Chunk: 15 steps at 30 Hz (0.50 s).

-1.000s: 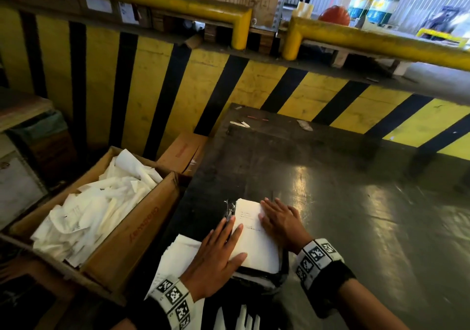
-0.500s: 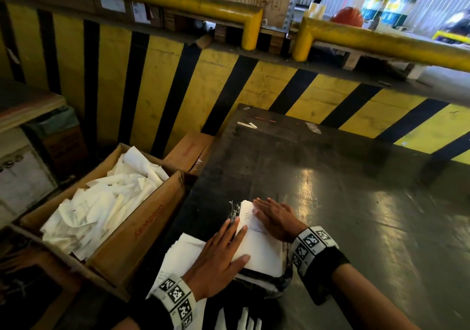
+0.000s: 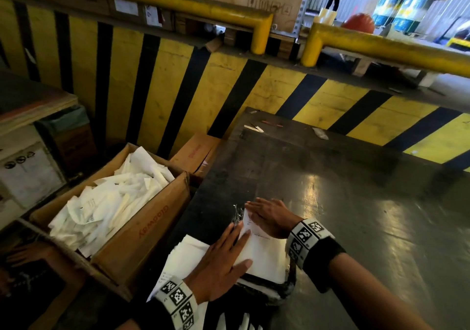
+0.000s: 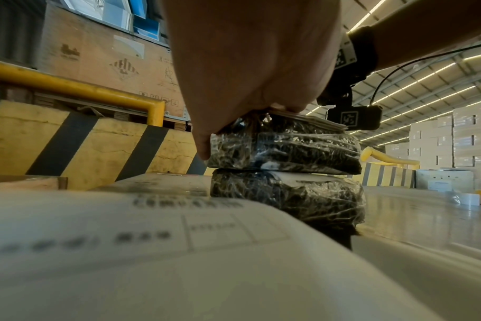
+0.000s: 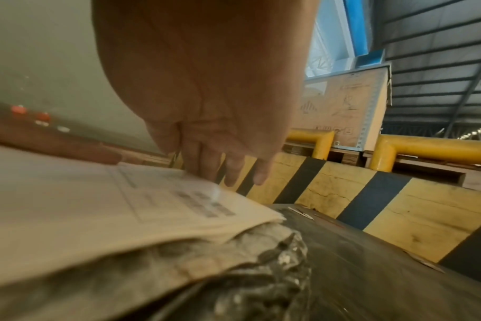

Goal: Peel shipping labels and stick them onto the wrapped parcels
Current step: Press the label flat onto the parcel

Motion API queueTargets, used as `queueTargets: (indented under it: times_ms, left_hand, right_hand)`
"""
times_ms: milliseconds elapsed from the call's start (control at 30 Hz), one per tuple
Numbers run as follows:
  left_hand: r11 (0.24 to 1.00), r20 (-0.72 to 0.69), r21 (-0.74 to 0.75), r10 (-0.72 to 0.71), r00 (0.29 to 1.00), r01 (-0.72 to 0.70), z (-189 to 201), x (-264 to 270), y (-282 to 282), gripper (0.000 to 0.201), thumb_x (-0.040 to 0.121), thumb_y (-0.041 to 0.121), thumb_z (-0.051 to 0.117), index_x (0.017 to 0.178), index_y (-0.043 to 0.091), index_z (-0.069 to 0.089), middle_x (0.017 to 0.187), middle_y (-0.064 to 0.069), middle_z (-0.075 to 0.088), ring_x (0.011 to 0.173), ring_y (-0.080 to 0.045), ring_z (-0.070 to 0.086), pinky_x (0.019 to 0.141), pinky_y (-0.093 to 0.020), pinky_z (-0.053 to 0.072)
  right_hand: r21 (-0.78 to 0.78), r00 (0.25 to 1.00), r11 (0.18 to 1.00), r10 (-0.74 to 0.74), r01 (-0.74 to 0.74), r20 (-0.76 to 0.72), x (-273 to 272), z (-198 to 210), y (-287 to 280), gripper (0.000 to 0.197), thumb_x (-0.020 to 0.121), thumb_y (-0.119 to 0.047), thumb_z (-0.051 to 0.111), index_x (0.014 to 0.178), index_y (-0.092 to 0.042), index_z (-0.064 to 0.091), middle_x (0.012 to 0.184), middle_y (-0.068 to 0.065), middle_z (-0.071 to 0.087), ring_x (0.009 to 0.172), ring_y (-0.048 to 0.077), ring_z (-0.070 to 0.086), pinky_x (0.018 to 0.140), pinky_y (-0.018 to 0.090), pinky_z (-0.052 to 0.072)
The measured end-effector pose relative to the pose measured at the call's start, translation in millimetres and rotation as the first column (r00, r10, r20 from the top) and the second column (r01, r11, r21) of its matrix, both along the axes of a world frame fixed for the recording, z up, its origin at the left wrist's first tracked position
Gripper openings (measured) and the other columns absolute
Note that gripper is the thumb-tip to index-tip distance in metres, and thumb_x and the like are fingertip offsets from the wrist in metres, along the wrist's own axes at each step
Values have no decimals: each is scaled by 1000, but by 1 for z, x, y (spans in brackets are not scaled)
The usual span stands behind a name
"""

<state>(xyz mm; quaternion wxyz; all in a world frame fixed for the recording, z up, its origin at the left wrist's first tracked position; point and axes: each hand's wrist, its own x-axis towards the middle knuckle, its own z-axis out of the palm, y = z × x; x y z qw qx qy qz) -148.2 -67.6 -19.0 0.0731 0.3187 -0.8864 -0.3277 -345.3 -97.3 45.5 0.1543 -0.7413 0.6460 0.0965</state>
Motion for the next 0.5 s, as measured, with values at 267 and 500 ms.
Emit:
queueTargets:
  times_ms: [267,500]
  left_hand:
    - [1000,7,-9,-13,1000,13,1,0,0,79,74,75,4,143,39,-10,149,21,-28,132,8,-31,114,-23,-1]
    - [1000,-24,-7,-13,1000,13,-7,-1,-4,87,67,85,-4,141,42,-13,146,24,-30,135,7,-28,116,-30,7]
  right_hand:
    - [-99,1000,995,7,-9,-21,-13,-11,62,83,79,-66,-10,149,-26,11,158,-11,3,146,14,-5,115,38,-3]
    - [-197,977,958,-195,208,84,-31,-29,127,97,69,-71,-24,148,-32,15,151,-21,2,141,8,-13,115,34,-7]
